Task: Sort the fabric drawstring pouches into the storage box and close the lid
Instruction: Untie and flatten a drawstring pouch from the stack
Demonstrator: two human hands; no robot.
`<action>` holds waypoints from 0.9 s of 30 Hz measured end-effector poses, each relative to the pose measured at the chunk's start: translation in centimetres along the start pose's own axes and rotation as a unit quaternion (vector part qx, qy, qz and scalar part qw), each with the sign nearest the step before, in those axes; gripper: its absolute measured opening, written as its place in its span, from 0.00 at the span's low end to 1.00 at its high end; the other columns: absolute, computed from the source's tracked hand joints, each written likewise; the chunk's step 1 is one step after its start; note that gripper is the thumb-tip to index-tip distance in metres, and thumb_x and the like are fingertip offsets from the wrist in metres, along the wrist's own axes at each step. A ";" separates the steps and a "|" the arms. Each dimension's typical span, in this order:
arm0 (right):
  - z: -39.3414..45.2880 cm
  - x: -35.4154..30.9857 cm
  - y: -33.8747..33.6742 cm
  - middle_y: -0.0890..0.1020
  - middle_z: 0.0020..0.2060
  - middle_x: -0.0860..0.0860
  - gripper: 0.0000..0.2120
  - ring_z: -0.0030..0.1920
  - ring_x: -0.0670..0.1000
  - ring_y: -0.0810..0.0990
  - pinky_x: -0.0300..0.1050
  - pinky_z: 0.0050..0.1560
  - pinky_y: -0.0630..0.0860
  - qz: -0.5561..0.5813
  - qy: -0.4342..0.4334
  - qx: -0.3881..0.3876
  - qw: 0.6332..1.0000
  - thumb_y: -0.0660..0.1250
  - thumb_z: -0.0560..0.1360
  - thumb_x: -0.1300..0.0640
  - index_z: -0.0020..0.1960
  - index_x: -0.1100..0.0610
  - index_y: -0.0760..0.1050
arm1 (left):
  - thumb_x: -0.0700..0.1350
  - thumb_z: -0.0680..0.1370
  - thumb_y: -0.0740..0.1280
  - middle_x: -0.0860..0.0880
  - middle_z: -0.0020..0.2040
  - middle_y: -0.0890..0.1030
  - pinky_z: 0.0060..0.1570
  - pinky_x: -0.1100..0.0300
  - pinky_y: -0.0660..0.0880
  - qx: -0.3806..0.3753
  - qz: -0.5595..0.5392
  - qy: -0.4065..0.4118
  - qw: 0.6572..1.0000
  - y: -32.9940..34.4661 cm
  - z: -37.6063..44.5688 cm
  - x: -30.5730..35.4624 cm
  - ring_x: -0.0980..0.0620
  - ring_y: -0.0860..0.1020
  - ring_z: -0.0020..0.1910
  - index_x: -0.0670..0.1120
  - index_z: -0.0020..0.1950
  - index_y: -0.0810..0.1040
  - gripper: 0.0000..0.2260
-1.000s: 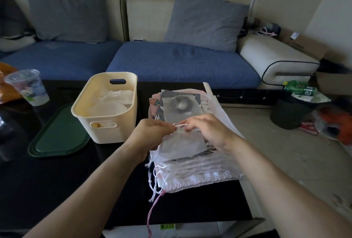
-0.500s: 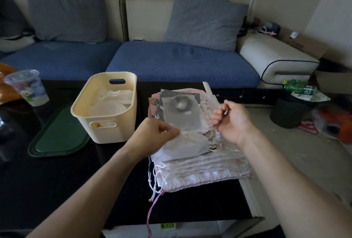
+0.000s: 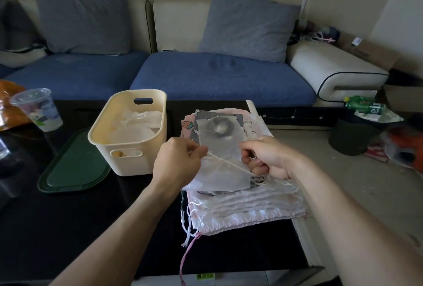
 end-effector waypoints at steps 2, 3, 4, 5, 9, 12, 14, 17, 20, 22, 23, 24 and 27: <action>-0.4 -0.2 0.4 0.70 0.30 0.54 0.16 0.24 0.46 0.60 0.37 0.22 0.55 -0.066 -0.027 -0.015 0.997 0.59 0.82 0.62 0.35 0.61 0.70 | 0.51 0.78 0.70 0.52 0.33 0.82 0.37 0.55 0.79 -0.017 0.029 0.002 0.999 0.1 0.1 -0.1 0.52 0.79 0.34 0.48 0.40 0.85 0.10; -0.6 -0.2 0.5 0.71 0.29 0.53 0.16 0.24 0.47 0.61 0.37 0.23 0.58 -0.117 -0.049 -0.017 0.992 0.60 0.82 0.61 0.35 0.61 0.73 | 0.50 0.78 0.70 0.52 0.30 0.79 0.34 0.58 0.75 -0.053 0.031 -0.014 0.998 0.2 0.2 -0.3 0.52 0.76 0.31 0.45 0.39 0.84 0.12; -0.7 -0.1 0.6 0.73 0.28 0.53 0.17 0.25 0.47 0.64 0.38 0.25 0.61 -0.178 -0.073 -0.016 0.981 0.61 0.82 0.59 0.35 0.61 0.76 | 0.49 0.80 0.68 0.51 0.27 0.74 0.31 0.60 0.70 -0.110 -0.001 -0.059 0.992 0.1 0.3 -0.6 0.53 0.72 0.27 0.41 0.39 0.82 0.14; -0.9 0.1 0.6 0.74 0.27 0.52 0.17 0.26 0.48 0.65 0.39 0.28 0.63 -0.243 -0.094 -0.013 0.965 0.63 0.81 0.56 0.36 0.59 0.80 | 0.47 0.81 0.65 0.50 0.25 0.70 0.29 0.61 0.66 -0.178 -0.063 -0.119 0.975 0.0 0.4 -0.7 0.52 0.67 0.24 0.38 0.41 0.81 0.15; -1.6 0.6 0.9 0.70 0.24 0.49 0.16 0.26 0.47 0.65 0.40 0.29 0.62 -0.334 -0.144 -0.031 0.931 0.65 0.80 0.48 0.41 0.53 0.86 | 0.44 0.85 0.56 0.50 0.28 0.70 0.27 0.62 0.63 -0.318 -0.224 -0.252 0.886 -0.6 0.2 -0.7 0.54 0.66 0.23 0.44 0.42 0.73 0.13; -1.8 0.7 1.1 0.72 0.25 0.49 0.15 0.26 0.47 0.67 0.42 0.32 0.64 -0.350 -0.145 -0.037 0.925 0.67 0.79 0.48 0.43 0.57 0.85 | 0.46 0.84 0.59 0.47 0.35 0.78 0.26 0.63 0.63 -0.304 -0.250 -0.259 0.882 -0.5 0.4 -0.7 0.54 0.70 0.24 0.45 0.38 0.73 0.15; -1.7 0.7 1.4 0.73 0.26 0.50 0.17 0.28 0.47 0.69 0.43 0.35 0.67 -0.367 -0.146 -0.035 0.918 0.67 0.79 0.48 0.44 0.62 0.84 | 0.45 0.82 0.61 0.45 0.38 0.81 0.22 0.65 0.62 -0.269 -0.301 -0.270 0.874 -0.3 0.3 -0.3 0.55 0.69 0.22 0.44 0.36 0.74 0.15; -1.6 1.0 2.0 0.74 0.28 0.51 0.17 0.31 0.48 0.72 0.45 0.37 0.67 -0.381 -0.155 -0.026 0.911 0.68 0.77 0.48 0.42 0.62 0.82 | 0.43 0.80 0.63 0.42 0.40 0.84 0.19 0.66 0.57 -0.210 -0.408 -0.289 0.840 0.2 0.0 0.5 0.54 0.67 0.19 0.45 0.33 0.71 0.14; -1.6 1.1 2.5 0.74 0.25 0.47 0.15 0.30 0.48 0.72 0.46 0.37 0.68 -0.399 -0.163 -0.024 0.902 0.69 0.76 0.49 0.37 0.58 0.82 | 0.44 0.79 0.62 0.42 0.37 0.82 0.18 0.65 0.54 -0.226 -0.448 -0.290 0.815 1.0 -0.2 0.9 0.53 0.65 0.18 0.46 0.31 0.67 0.16; -1.6 1.1 2.6 0.80 0.28 0.50 0.14 0.32 0.52 0.77 0.48 0.38 0.73 -0.411 -0.163 -0.030 0.897 0.68 0.76 0.50 0.37 0.58 0.82 | 0.46 0.82 0.60 0.44 0.33 0.76 0.19 0.65 0.53 -0.261 -0.436 -0.281 0.814 1.4 -0.3 0.9 0.53 0.64 0.19 0.46 0.35 0.68 0.15; -1.7 1.2 2.6 0.84 0.32 0.51 0.14 0.35 0.54 0.81 0.48 0.40 0.76 -0.408 -0.155 -0.037 0.899 0.67 0.77 0.50 0.38 0.58 0.83 | 0.46 0.83 0.59 0.46 0.33 0.75 0.21 0.65 0.52 -0.276 -0.425 -0.278 0.816 1.5 -0.3 0.9 0.54 0.64 0.20 0.46 0.37 0.68 0.14; -1.7 1.2 2.5 0.86 0.37 0.52 0.14 0.39 0.54 0.84 0.48 0.41 0.78 -0.398 -0.144 -0.049 0.905 0.67 0.78 0.51 0.40 0.58 0.84 | 0.45 0.83 0.57 0.46 0.33 0.74 0.24 0.64 0.52 -0.287 -0.413 -0.273 0.820 1.6 -0.4 0.9 0.54 0.64 0.21 0.46 0.39 0.69 0.13; -2.0 1.3 2.1 0.86 0.38 0.55 0.17 0.36 0.56 0.85 0.44 0.38 0.81 -0.331 -0.083 -0.083 0.936 0.62 0.83 0.53 0.44 0.64 0.81 | 0.41 0.84 0.56 0.48 0.33 0.74 0.32 0.60 0.49 -0.316 -0.364 -0.246 0.841 1.8 -0.5 0.7 0.54 0.62 0.26 0.45 0.45 0.72 0.09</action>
Point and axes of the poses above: each hand's wrist, its own z-axis towards the middle knuckle, its own y-axis out of the palm, x = y × z, the point moved 1 cm from there along z, towards the middle knuckle
